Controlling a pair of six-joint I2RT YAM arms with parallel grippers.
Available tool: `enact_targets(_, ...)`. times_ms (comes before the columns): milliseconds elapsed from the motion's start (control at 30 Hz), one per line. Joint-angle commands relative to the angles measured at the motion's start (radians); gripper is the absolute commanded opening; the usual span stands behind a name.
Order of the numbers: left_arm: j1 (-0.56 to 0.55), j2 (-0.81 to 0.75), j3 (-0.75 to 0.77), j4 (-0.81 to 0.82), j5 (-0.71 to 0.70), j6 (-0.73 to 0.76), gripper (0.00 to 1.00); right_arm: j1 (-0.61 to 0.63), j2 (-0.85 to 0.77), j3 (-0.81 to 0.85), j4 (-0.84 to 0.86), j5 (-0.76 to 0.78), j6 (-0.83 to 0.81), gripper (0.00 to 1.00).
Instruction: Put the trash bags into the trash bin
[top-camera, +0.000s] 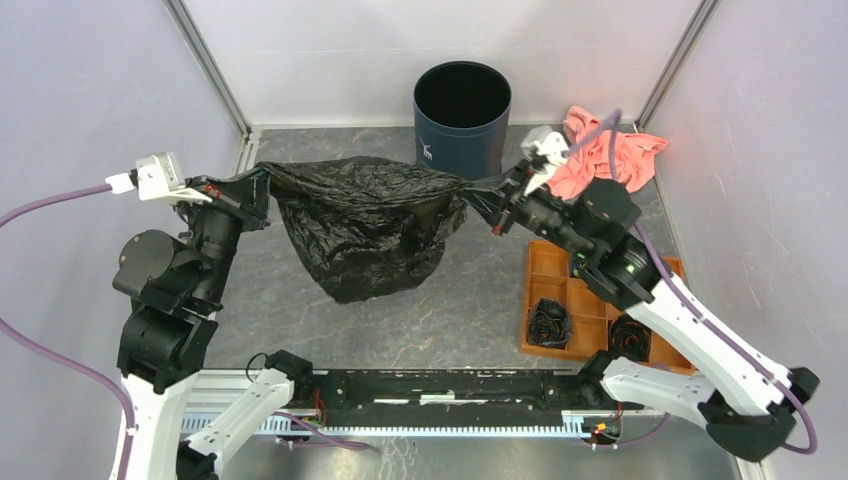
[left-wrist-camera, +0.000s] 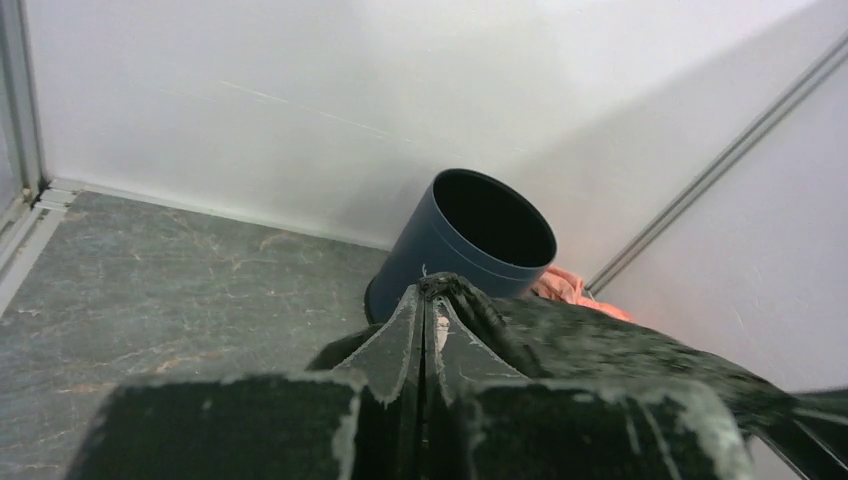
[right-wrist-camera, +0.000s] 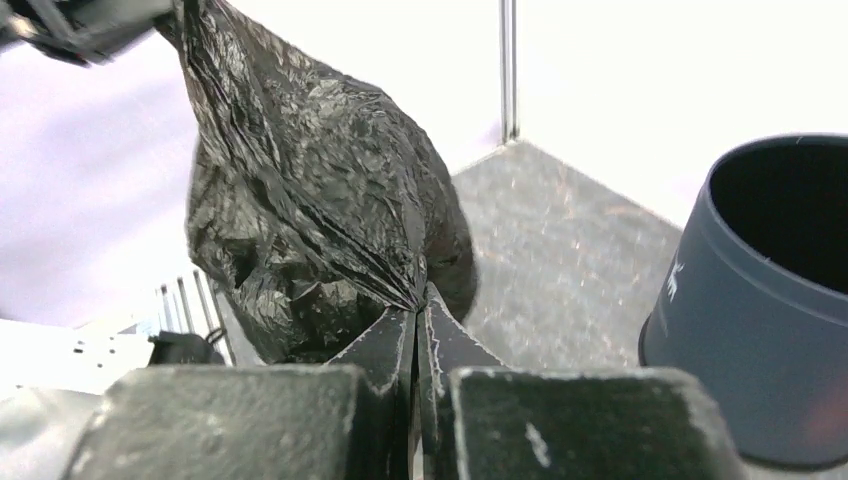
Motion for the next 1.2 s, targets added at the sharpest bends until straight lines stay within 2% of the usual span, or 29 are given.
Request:
enact_targets(0, 0.001, 0.016, -0.014, 0.009, -0.063, 0.02, 0.02, 0.004, -0.026, -0.128, 0.099, 0.055, 0.017, 0.01)
enact_targets(167, 0.0, 0.017, 0.041, -0.017, -0.12, 0.069, 0.02, 0.003, 0.058, -0.075, 0.035, -0.008, 0.019, 0.02)
enact_targets(300, 0.0, -0.003, 0.052, -0.032, -0.219, 0.08, 0.02, 0.003, 0.086, -0.031, 0.056, -0.029, 0.018, 0.15)
enact_targets(433, 0.001, -0.03, -0.001, -0.054, -0.301, 0.027, 0.02, 0.004, 0.105, -0.014, 0.048, 0.005, 0.011, 0.24)
enact_targets(533, 0.0, -0.035, -0.066, -0.061, -0.292, -0.024, 0.02, 0.004, 0.115, 0.011, 0.017, 0.058, -0.009, 0.41)
enact_targets(600, 0.001, -0.018, -0.086, -0.065, -0.283, -0.031, 0.02, 0.004, 0.122, 0.047, -0.03, 0.122, -0.035, 0.57)
enact_targets(700, 0.0, 0.02, -0.087, -0.086, -0.305, -0.032, 0.02, 0.002, 0.12, 0.089, -0.088, 0.253, -0.091, 0.75)
enact_targets(767, 0.0, 0.038, -0.092, -0.09, -0.316, -0.029, 0.02, 0.001, 0.11, 0.096, -0.096, 0.358, -0.116, 0.94)
enact_targets(800, 0.0, 0.043, -0.094, -0.091, -0.321, -0.023, 0.02, 0.0, 0.106, 0.093, -0.094, 0.412, -0.124, 0.98)
enact_targets(967, 0.001, 0.061, -0.11, -0.103, -0.324, -0.023, 0.02, -0.07, 0.156, 0.121, -0.051, 0.572, -0.117, 0.98)
enact_targets(1167, 0.001, 0.062, -0.124, -0.103, -0.284, -0.021, 0.02, -0.224, 0.38, 0.307, -0.077, 0.571, 0.01, 0.98)
